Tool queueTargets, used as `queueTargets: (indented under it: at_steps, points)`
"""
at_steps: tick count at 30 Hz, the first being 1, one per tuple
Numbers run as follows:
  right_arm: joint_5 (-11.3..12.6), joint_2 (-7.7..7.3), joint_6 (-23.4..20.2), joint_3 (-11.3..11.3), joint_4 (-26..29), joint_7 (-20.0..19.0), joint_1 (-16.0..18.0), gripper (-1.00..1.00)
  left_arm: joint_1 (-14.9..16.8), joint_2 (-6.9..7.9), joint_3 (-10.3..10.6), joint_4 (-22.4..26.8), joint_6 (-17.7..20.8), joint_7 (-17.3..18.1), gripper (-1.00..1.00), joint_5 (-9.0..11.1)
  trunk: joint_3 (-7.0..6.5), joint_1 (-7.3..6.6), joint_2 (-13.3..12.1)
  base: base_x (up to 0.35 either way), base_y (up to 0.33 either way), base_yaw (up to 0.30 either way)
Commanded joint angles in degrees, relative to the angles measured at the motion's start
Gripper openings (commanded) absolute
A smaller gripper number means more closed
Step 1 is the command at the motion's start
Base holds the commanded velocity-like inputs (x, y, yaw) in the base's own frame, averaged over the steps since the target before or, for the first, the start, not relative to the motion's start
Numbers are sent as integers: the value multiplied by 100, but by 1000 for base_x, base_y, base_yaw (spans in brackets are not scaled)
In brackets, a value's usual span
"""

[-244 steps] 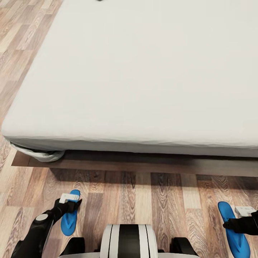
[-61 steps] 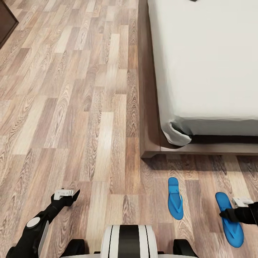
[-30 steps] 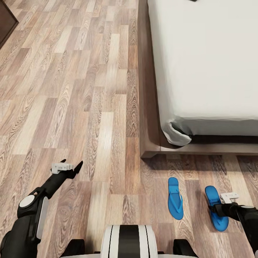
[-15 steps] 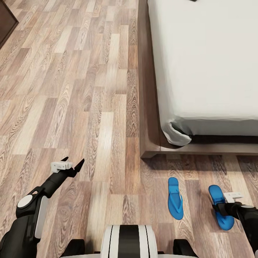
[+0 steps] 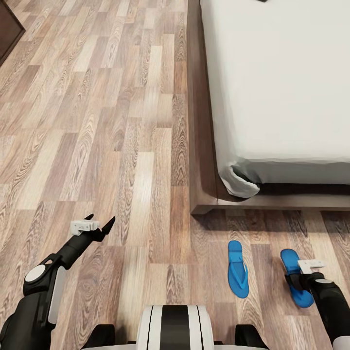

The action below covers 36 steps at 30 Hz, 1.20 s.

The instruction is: In the bedroom, move the book from the bed onto either nightstand, and place the two sandals side by side next to the bed.

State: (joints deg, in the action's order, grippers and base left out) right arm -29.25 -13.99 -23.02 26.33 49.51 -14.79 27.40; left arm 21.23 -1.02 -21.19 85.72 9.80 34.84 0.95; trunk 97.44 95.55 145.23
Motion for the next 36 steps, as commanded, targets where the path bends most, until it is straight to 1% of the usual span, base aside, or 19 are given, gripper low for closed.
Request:
queueTargets:
  at_steps: [1, 6, 10, 13, 19, 25, 33, 36]
  points:
    - [-63, 15, 1, 14, 12, -38, 3, -100, 4, -8, -17, 3, 48, 41, 100, 11, 3, -1, 1, 0, 0, 0]
    - [-63, 42, 15, 17, 14, -25, 3, -100, 4, -8, -4, -79, 48, 41, 100, 12, 3, -1, 1, 77, 79, 0]
    - [-63, 45, 23, 20, 13, -24, 3, -100, 4, -9, 175, -142, 48, 35, 100, 3, 3, -1, 1, 206, 230, 0]
    - [-63, 45, 25, 21, 7, -24, 3, -100, 4, -11, 225, -155, 48, 34, 100, 7, 3, -1, 1, 176, 199, 0]
    - [-63, 45, 25, 21, 6, -24, 3, -100, 4, -9, 237, -160, 47, 37, 100, 11, 3, -1, 1, 33, 46, 0]
    - [-63, 45, 28, 22, 6, -24, 3, -100, 4, -11, 238, -176, 48, 33, 100, 18, 3, -1, 1, 2, 173, 0]
    - [-63, 42, 34, 30, 6, -24, 3, -100, 4, -9, 238, -280, 42, 25, 100, 18, 3, -1, 1, 0, 20, 0]
    - [-63, 38, 34, 30, 3, -24, 3, -100, 4, -8, 242, -283, 45, 24, 100, 19, 3, -1, 1, 0, 157, 0]
